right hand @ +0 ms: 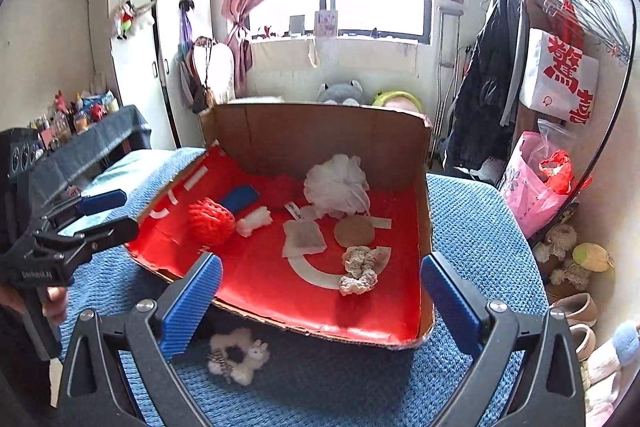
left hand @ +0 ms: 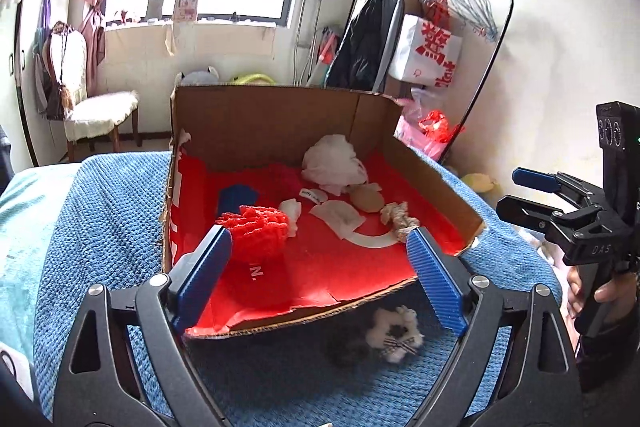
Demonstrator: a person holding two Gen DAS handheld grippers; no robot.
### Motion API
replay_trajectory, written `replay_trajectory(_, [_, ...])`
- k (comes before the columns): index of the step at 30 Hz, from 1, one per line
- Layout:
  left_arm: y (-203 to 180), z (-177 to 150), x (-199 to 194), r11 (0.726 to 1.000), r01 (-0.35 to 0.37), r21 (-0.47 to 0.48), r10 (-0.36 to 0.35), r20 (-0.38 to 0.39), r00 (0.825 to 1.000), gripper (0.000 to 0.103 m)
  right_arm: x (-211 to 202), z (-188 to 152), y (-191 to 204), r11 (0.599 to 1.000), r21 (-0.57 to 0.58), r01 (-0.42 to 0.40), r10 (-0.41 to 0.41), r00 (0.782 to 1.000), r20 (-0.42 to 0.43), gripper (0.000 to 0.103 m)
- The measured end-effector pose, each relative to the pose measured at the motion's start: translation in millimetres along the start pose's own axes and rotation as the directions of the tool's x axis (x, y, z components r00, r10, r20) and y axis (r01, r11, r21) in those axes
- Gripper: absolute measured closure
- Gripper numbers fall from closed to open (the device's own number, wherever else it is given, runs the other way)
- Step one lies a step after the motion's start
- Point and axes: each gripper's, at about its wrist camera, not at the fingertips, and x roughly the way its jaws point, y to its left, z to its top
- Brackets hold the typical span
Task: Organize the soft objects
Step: 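Move both open tools out of the box toward the white plush bunny and black yarn ball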
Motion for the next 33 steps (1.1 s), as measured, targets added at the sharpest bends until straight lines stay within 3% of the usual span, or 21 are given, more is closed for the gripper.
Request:
replay_trajectory(3, [-13, -7, -21, 1.0, -0.008, 0.012, 0.007, 0.055, 0.998, 0.006, -22, -8, 3, 1.0, 0.023, -0.012, 0.011, 0.999, 0.051, 0.0])
replay_trajectory(7, [-29, -20, -45, 0.999, -0.029, 0.025, 0.026, 0.129, 0.991, 0.006, -43, -24, 9, 0.998, 0.048, -0.033, 0.028, 0.994, 0.103, 0.0])
replay_trajectory(14, [-49, -48, -69, 0.999, -0.042, 0.023, 0.037, 0.183, 0.982, 0.005, -68, -58, 20, 0.998, 0.057, 0.0, -0.01, 0.983, 0.182, 0.0])
replay_trajectory(20, [-64, -74, -79, 0.992, -0.12, 0.049, 0.106, 0.223, 0.969, 0.004, -77, -85, 32, 0.997, 0.035, 0.062, -0.068, 0.975, 0.213, 0.0])
replay_trajectory(26, [-70, -97, -76, 0.987, -0.153, 0.056, 0.136, 0.231, 0.963, 0.004, -74, -110, 40, 0.995, 0.039, 0.091, -0.098, 0.968, 0.231, 0.0])
replay_trajectory(33, [-65, -123, -64, 0.985, -0.168, 0.036, 0.159, 0.19, 0.969, 0.004, -62, -138, 42, 0.989, 0.077, 0.124, -0.139, 0.961, 0.24, 0.0])
